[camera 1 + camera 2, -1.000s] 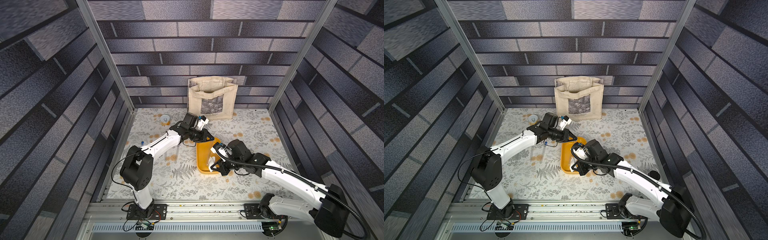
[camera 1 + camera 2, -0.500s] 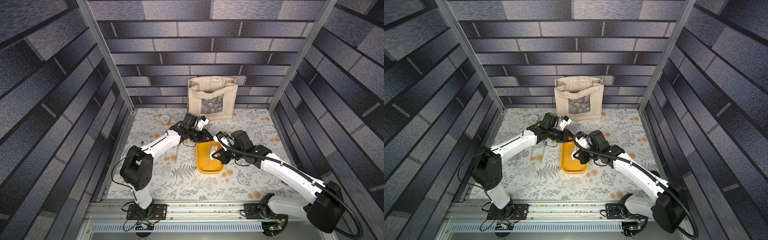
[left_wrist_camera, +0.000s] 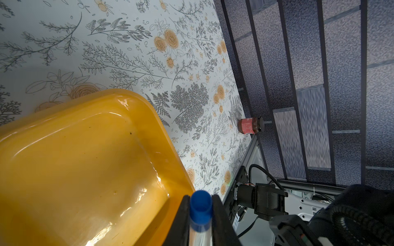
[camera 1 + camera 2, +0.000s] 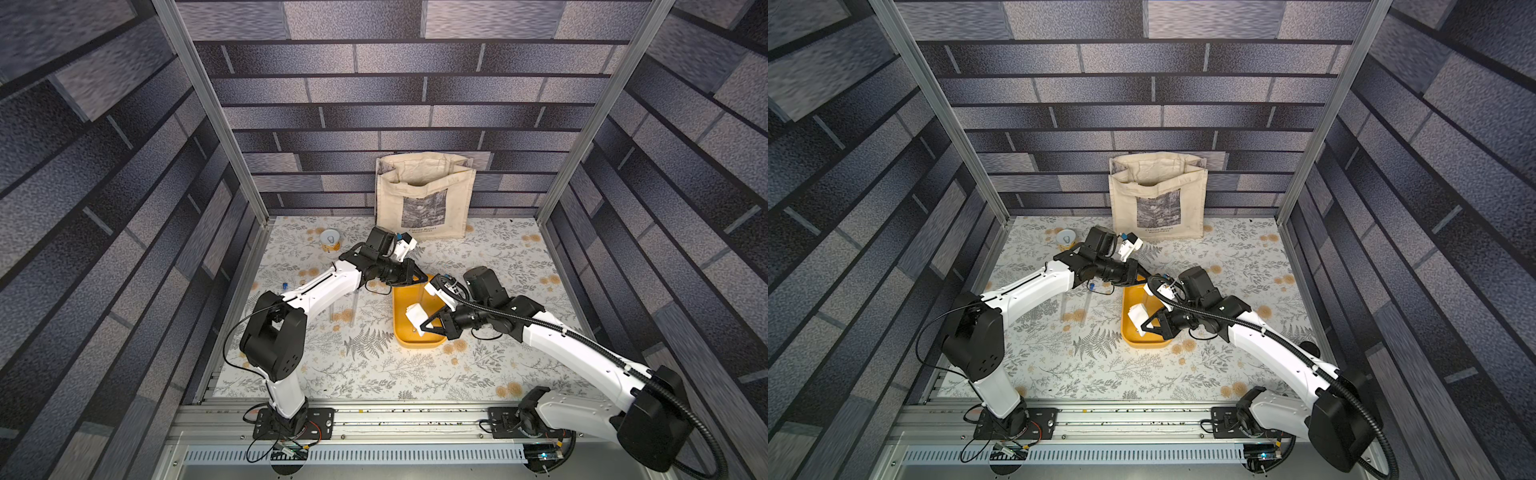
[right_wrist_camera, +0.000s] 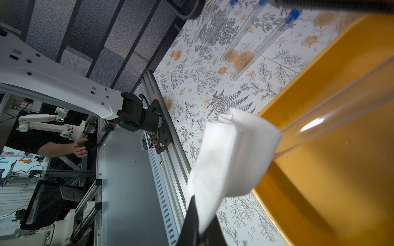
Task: Wipe the exteriors of test tubes
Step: Wipe the dirt from the test tube.
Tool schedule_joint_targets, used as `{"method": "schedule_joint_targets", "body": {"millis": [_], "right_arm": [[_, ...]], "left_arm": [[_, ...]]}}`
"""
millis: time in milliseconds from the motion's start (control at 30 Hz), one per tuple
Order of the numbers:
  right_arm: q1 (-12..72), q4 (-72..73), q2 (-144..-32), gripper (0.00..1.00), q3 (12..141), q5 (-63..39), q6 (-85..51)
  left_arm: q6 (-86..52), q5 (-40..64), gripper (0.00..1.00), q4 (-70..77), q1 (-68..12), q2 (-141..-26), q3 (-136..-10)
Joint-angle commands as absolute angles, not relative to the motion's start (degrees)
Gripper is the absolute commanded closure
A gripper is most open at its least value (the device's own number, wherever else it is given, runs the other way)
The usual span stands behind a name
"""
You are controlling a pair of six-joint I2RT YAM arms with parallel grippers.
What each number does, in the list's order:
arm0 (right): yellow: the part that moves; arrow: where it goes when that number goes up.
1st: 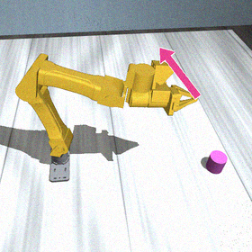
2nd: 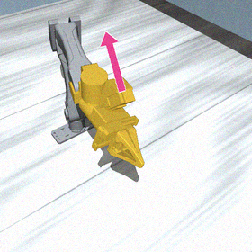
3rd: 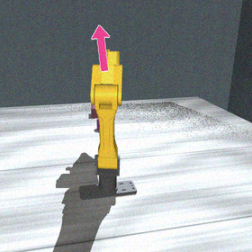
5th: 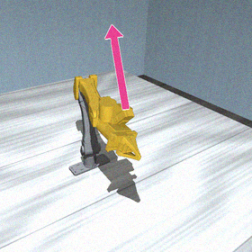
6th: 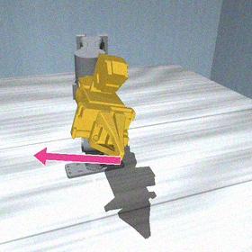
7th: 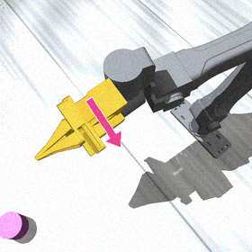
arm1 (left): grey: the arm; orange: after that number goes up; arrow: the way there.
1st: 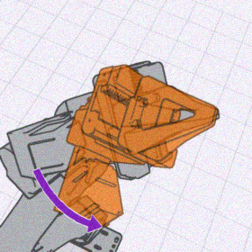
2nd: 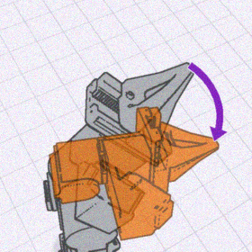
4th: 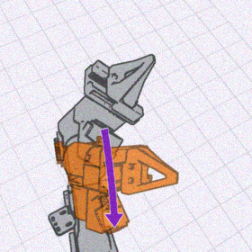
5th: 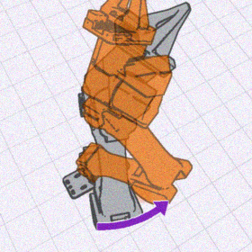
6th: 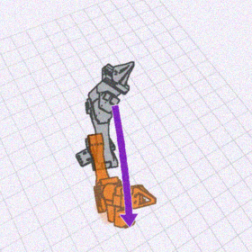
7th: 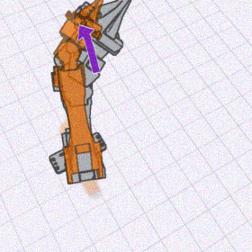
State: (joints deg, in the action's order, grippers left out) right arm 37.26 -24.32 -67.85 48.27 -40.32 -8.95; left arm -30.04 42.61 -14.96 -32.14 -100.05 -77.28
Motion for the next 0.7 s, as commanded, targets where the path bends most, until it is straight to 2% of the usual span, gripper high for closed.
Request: {"method": "schedule_joint_targets", "body": {"millis": [0,300,667], "right_arm": [[37.7,-29.5,-68.1,1.00,47.8,-38.3,-6.8],[37.6,-33.0,-71.4,1.00,51.7,-30.9,-3.6],[34.2,-33.4,-78.7,1.00,59.7,-27.7,-2.0]], "left_arm": [[-29.1,42.4,0.81,-15.1,-31.6,-99.1,-76.3],[-29.2,43.0,0.81,-14.7,-31.7,-99.0,-76.4],[-29.3,43.5,0.81,-14.3,-31.7,-98.8,-76.2]]}}
